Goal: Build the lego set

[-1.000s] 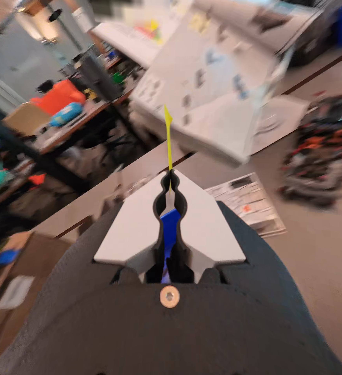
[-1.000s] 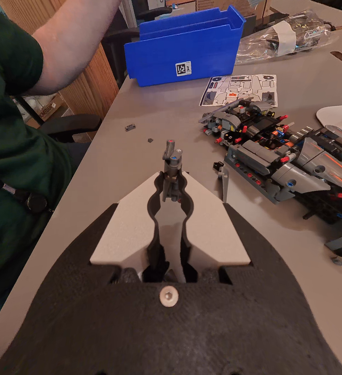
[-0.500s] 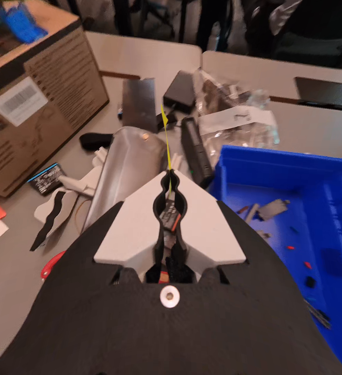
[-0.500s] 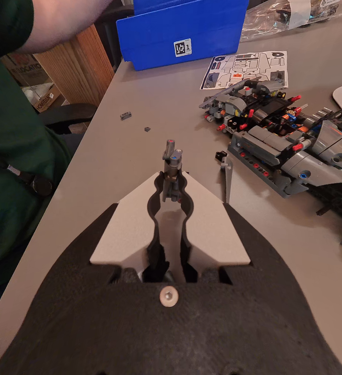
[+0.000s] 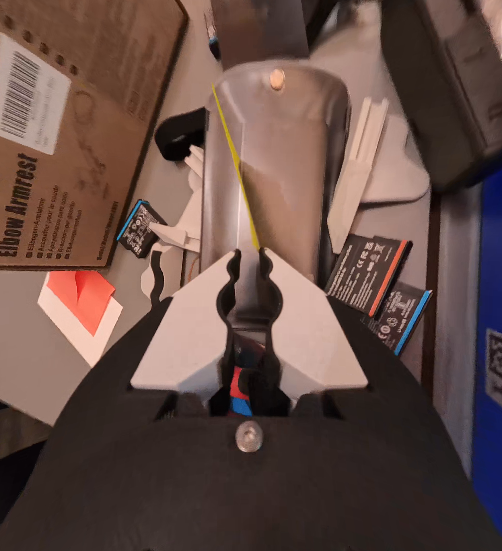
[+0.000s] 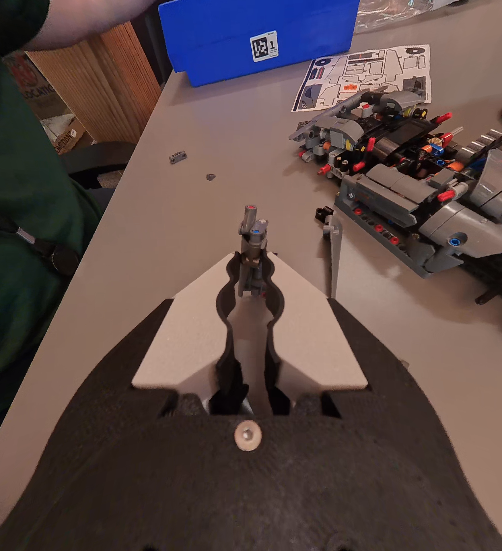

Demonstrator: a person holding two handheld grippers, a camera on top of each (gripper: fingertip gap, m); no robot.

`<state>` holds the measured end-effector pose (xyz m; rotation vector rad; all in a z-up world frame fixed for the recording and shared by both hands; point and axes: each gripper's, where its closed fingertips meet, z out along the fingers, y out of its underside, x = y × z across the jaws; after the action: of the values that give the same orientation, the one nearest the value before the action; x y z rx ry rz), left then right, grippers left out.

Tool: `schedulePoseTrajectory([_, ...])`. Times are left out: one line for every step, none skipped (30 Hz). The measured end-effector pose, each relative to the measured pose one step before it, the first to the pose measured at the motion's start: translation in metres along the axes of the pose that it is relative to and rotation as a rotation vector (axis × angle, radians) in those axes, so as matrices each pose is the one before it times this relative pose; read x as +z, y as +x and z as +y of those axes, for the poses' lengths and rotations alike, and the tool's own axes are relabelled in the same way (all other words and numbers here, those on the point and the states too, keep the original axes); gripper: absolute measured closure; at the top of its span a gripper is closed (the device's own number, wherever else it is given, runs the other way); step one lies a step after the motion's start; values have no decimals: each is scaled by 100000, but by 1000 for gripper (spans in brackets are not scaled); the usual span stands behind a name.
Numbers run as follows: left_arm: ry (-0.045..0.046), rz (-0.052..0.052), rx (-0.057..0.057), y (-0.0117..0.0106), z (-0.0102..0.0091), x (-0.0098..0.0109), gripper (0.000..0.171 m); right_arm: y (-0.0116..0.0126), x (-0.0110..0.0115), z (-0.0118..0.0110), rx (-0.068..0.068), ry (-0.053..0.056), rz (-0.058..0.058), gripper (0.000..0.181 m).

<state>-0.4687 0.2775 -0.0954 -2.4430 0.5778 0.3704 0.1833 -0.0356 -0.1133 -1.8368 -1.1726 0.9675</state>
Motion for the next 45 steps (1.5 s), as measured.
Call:
schedulePoseTrajectory([-3294, -2653, 1575, -108, 432, 336, 160, 5, 10, -5, 210, 218, -232, 170])
schedulePoseTrajectory([-2101, -1193, 234, -55, 242, 292, 158, 11, 7, 4, 51, -11, -42, 170])
schedulePoseTrajectory([-411, 581, -2575, -43, 35, 232, 156, -7, 11, -8, -44, 32, -54, 170])
schedulePoseTrajectory([1440, 1643, -5208, -173, -199, 99, 151, -15, 14, -1, 8, -47, -59, 170])
schedulePoseTrajectory([2710, 3350, -4442, -21, -359, -46, 147, -22, 16, 8, -134, -91, -25, 170])
schedulePoseTrajectory([2140, 536, -3388, -439, -249, -141, 145, -8, 3, 2, -126, -88, 70, 170])
schedulePoseTrajectory([729, -988, -1926, -571, -65, -127, 145, -6, 5, 0, -44, -94, 59, 170])
schedulePoseTrajectory([-430, -2190, -728, -664, 90, -51, 147, -13, -11, -2, -76, -97, 54, 170])
schedulePoseTrajectory([-1437, -846, 180, -399, 239, 93, 150, 7, -17, -2, -137, -64, 145, 170])
schedulePoseTrajectory([-2421, 589, 850, -91, 379, 176, 149, -2, -16, -4, -72, -56, 112, 170])
schedulePoseTrajectory([-1330, -172, 696, -121, 219, 3, 146, 1, -25, -32, -53, 114, 46, 170])
schedulePoseTrajectory([1203, -1327, 734, -190, -130, -299, 145, -19, -36, -69, -1, 419, -51, 170])
schedulePoseTrajectory([2715, -934, -188, -96, -346, -607, 145, 3, -39, -71, 111, 486, -94, 170])
schedulePoseTrajectory([3542, -92, -1443, 38, -539, -786, 145, 33, -35, -61, 147, 455, 57, 170])
schedulePoseTrajectory([4004, 140, -1221, 161, -651, -940, 145, 67, -18, -48, 201, 322, 224, 170])
schedulePoseTrajectory([4693, 167, -747, 293, -800, -1125, 145, 60, -22, -60, 158, 364, 226, 170])
schedulePoseTrajectory([5105, 416, -484, 482, -918, -1302, 145, 27, 2, -74, 292, 482, 1, 170])
schedulePoseTrajectory([5104, 1331, -269, 807, -1042, -1461, 145, 52, -2, -82, 210, 580, 182, 170])
schedulePoseTrajectory([5039, 3568, 479, 1403, -1227, -1568, 145, 81, -4, -91, 203, 648, 295, 170])
schedulePoseTrajectory([5002, 3488, 1628, 1708, -1367, -1699, 143, 104, -17, -76, 422, 475, 279, 170])
schedulePoseTrajectory([5993, 2492, 2018, 1856, -1607, -1805, 143, 113, -19, -30, 328, 220, 531, 170])
schedulePoseTrajectory([7122, 3206, 2616, 2211, -1920, -1774, 144, 147, -33, -43, -83, 187, 900, 170])
schedulePoseTrajectory([5837, 3889, 3684, 2511, -1838, -1516, 144, 126, -50, -89, -148, 507, 804, 170])
schedulePoseTrajectory([3786, 3180, 3966, 2539, -1583, -1218, 144, 6, -56, -129, 59, 508, 121, 170])
schedulePoseTrajectory([3912, 2178, 4127, 2498, -1607, -1012, 144, -20, -58, -153, -257, 638, 161, 170])
schedulePoseTrajectory([3935, 3189, 5046, 2741, -1596, -789, 144, -14, -57, -156, -257, 651, 202, 170])
schedulePoseTrajectory([2417, 4193, 5352, 2885, -1400, -549, 144, 2, -52, -111, -73, 476, 230, 170])
schedulePoseTrajectory([2889, 2885, 4874, 2686, -1443, -317, 144, -38, -47, -109, -155, 459, -7, 170])
schedulePoseTrajectory([3098, 3972, 4432, 2827, -1440, -62, 144, -24, -33, -146, -441, 694, 189, 170])
schedulePoseTrajectory([1420, 5162, 4312, 2954, -1202, 242, 143, -24, -31, -168, -505, 800, 233, 170])
schedulePoseTrajectory([1095, 5251, 3174, 2859, -1148, 543, 138, -98, -27, -152, -152, 578, -366, 170])
schedulePoseTrajectory([2562, 6785, 1525, 2943, -1270, 751, 134, -91, -11, -111, -335, 304, -191, 170])
schedulePoseTrajectory([2247, 8120, 1214, 2981, -1123, 947, 132, -99, 21, -86, -894, 34, 134, 170])
schedulePoseTrajectory([3011, 7294, 637, 2686, -1071, 1122, 132, -107, 21, -131, -1086, 94, 272, 170])
schedulePoseTrajectory([3536, 8009, -70, 2567, -987, 1294, 132, -201, 48, -164, -702, 325, -426, 170])
schedulePoseTrajectory([2222, 7822, -348, 2281, -718, 1433, 132, -197, 53, -146, -406, 185, -531, 170])
schedulePoseTrajectory([2410, 5608, -185, 1759, -630, 1553, 132, -142, 61, -86, -600, -161, -134, 170])
schedulePoseTrajectory([1270, 5159, 828, 1534, -349, 1619, 131, -119, 55, -48, -782, -277, 47, 170])
schedulePoseTrajectory([-682, 4519, 1779, 1283, -49, 1627, 129, -82, 40, -52, -532, -90, 37, 170])
schedulePoseTrajectory([462, 2799, 1603, 905, -206, 1566, 129, -53, 36, -54, -78, 24, -110, 170])
schedulePoseTrajectory([1964, 4110, 439, 1015, -457, 1534, 129, -48, 31, -92, -93, 290, -49, 170])
schedulePoseTrajectory([1276, 5788, 240, 1162, -394, 1502, 128, -39, 10, -118, -305, 526, 56, 170])
schedulePoseTrajectory([447, 3148, 972, 636, -268, 1445, 126, -56, 8, -113, -222, 467, -96, 170])
schedulePoseTrajectory([556, 1101, 1505, 221, -290, 1314, 126, -20, 0, -86, -43, 314, 18, 170])
schedulePoseTrajectory([1144, 1956, 1427, 280, -351, 1182, 126, 5, -5, -60, -93, 193, 157, 170])
